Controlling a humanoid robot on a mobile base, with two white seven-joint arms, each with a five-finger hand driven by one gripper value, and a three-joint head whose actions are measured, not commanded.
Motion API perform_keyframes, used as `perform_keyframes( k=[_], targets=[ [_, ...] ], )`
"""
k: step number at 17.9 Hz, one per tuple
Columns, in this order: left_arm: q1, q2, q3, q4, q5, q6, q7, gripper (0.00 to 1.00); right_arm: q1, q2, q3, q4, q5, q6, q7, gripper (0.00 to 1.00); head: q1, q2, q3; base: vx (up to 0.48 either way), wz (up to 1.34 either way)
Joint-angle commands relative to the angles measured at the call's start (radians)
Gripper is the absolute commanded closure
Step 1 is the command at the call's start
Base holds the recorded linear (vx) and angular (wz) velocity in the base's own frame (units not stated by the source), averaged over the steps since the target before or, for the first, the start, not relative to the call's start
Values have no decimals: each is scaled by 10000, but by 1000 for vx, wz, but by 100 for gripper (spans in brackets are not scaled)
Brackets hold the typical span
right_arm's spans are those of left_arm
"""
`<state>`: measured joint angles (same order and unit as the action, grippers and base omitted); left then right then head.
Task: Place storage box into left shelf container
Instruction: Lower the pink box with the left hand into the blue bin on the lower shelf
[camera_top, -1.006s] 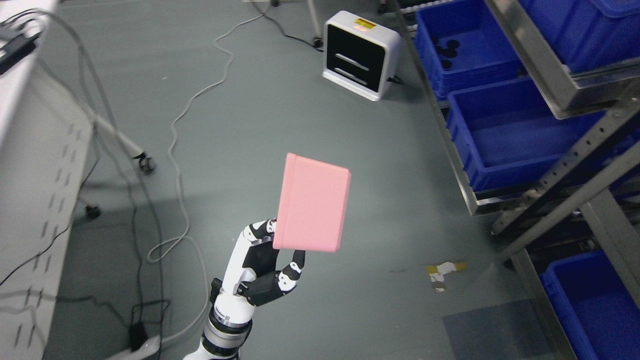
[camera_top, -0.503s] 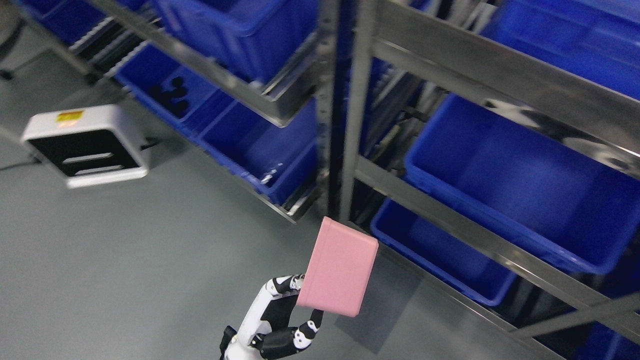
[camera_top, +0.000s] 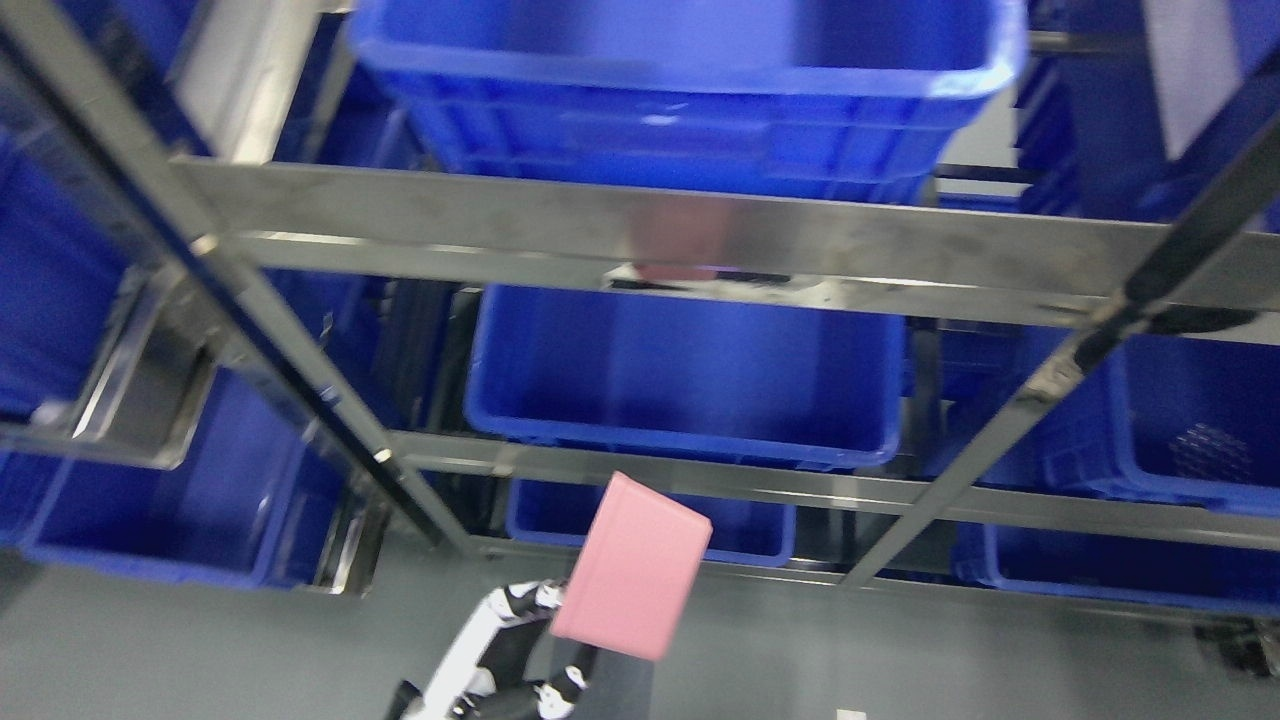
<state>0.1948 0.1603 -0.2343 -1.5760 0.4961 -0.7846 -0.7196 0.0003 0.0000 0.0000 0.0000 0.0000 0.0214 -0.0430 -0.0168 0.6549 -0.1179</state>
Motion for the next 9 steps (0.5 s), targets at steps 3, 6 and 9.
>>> perform_keyframes(
  k=[3,6,9],
  targets=[
    [-2617,2508,2848,2561,-1535,-8,-929,98,89,-175,-46,-174,15,1,0,0,0,0,0,114,-565],
    [-4351,2493,2804,3577,-2609,-8,-1195,98,89,-175,-46,-174,15,1,0,0,0,-4,0,69,-385],
    [-6345,1959,2498,4803,-4479,84,-1210,98,89,-175,-46,-174,15,1,0,0,0,-4,0,55,-203]
  ],
)
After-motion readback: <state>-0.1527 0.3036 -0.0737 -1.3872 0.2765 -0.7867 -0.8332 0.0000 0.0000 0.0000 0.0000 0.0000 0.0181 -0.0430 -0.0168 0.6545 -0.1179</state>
